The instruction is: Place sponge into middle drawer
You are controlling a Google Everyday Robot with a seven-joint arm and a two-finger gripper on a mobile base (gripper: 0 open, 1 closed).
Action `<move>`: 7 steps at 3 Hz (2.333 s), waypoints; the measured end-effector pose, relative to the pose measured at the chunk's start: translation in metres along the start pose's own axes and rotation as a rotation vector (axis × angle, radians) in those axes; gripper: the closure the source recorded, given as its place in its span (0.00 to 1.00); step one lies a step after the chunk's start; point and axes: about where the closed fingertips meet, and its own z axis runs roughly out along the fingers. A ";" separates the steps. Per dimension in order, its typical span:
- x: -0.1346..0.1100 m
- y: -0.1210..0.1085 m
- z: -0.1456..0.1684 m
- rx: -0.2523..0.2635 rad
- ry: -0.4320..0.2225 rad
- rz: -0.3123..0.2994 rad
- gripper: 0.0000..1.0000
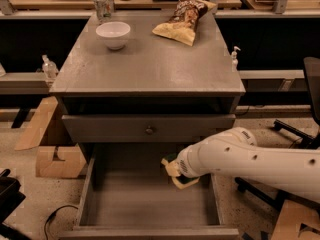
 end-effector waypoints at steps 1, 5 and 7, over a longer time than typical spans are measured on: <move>0.003 -0.013 0.043 0.041 -0.022 -0.023 1.00; 0.000 -0.030 0.123 0.031 -0.013 -0.002 1.00; 0.044 0.017 0.165 -0.122 -0.017 0.030 1.00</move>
Offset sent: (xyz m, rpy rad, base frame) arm 0.1148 0.0140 -0.1252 -0.1130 -0.1557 -0.0814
